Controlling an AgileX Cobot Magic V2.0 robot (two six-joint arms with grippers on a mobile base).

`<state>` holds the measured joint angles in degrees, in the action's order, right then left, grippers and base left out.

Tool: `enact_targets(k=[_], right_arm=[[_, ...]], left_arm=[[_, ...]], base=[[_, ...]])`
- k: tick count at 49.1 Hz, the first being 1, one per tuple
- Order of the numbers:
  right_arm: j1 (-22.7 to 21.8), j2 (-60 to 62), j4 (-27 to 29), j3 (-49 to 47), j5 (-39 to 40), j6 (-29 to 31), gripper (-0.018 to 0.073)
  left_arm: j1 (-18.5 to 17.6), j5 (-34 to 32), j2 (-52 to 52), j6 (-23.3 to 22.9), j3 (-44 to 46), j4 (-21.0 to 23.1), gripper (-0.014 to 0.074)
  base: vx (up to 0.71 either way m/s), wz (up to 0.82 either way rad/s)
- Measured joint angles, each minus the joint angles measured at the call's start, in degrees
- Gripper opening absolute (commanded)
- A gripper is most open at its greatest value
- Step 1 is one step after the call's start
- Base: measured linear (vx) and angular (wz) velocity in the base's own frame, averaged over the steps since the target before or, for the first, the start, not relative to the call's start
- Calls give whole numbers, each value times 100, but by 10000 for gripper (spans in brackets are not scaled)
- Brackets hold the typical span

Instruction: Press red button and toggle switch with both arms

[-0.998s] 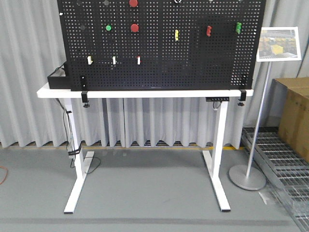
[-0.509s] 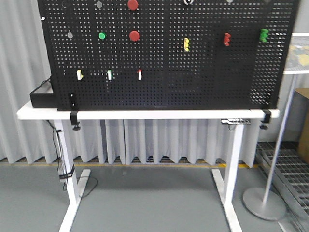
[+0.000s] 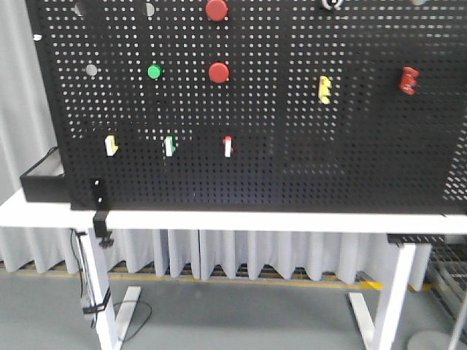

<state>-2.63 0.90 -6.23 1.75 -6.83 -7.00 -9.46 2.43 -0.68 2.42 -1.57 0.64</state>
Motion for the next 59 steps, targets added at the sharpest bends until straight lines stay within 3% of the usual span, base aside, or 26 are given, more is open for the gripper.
enact_targets(k=[37, 59], right_arm=[[0, 0, 0, 0, 0, 0, -3], [0, 0, 0, 0, 0, 0, -3]], left_arm=[[0, 0, 0, 0, 0, 0, 1], [0, 0, 0, 0, 0, 0, 1]], base=[[39, 0], [12, -4]])
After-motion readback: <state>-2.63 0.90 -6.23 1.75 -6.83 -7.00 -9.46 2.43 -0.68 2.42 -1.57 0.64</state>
